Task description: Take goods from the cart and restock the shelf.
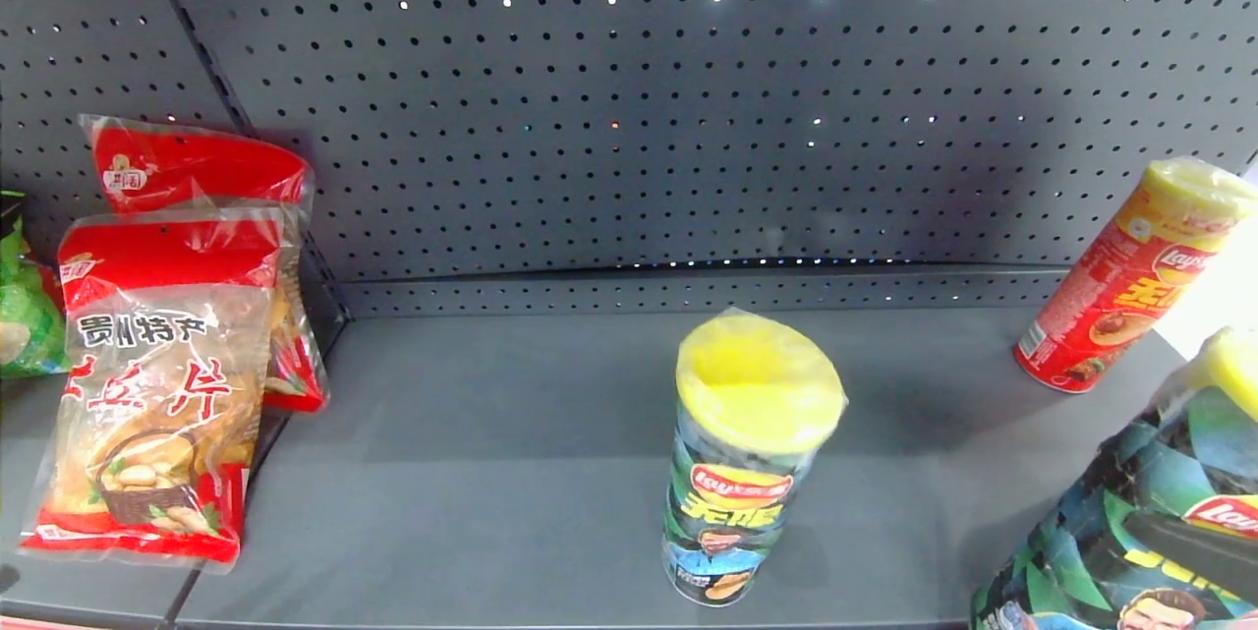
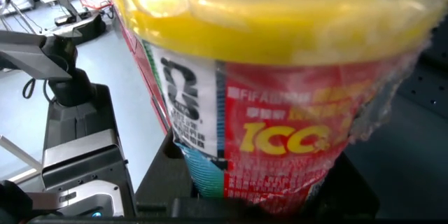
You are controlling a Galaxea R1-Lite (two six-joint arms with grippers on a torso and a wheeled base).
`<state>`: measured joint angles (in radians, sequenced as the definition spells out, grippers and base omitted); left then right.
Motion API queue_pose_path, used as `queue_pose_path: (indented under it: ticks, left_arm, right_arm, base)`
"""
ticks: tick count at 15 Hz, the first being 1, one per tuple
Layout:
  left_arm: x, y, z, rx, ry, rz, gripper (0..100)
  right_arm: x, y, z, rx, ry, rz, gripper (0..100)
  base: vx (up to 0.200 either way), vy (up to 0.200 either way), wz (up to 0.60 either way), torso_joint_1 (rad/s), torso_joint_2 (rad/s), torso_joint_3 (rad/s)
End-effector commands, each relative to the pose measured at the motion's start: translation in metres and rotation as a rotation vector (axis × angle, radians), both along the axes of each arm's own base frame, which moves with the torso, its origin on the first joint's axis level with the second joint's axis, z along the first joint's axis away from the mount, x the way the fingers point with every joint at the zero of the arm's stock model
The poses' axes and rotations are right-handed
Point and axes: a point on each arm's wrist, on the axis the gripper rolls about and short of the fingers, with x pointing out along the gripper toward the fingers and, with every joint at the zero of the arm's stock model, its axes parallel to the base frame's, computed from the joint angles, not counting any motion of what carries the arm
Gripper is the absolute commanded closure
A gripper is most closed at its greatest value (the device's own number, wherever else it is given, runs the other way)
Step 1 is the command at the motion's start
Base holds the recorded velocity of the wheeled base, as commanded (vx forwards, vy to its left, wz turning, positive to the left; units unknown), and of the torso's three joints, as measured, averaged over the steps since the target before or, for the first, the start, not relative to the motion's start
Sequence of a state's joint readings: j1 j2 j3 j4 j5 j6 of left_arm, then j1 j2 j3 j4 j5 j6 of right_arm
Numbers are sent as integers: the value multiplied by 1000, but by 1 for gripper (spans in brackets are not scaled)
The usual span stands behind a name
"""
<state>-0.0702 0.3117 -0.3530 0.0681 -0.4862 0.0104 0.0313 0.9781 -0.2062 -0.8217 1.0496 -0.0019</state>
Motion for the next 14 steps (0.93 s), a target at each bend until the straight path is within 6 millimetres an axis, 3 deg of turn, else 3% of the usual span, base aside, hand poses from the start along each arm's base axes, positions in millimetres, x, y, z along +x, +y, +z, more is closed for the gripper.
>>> queue_pose_path:
  ticks: [1,4,9,14]
  left_arm:
    - [-35,2,-25,-7,-89,213,0]
    - [-30,5,-58,8,-11,358,0]
    - [-18,8,-86,34,60,479,0]
    - [-10,9,-91,16,-25,532,0]
  right_arm:
    - [-4,0,0,0,-11,2,100]
    - [-6,0,-4,0,-2,1,100]
    - [-9,0,-5,1,-5,-1,100]
    - [-8,0,-5,8,10,1,100]
  base:
    - [0,0,0,0,0,0]
    - [0,0,0,0,0,0]
    - [0,0,0,0,0,0]
    - [0,0,0,0,0,0]
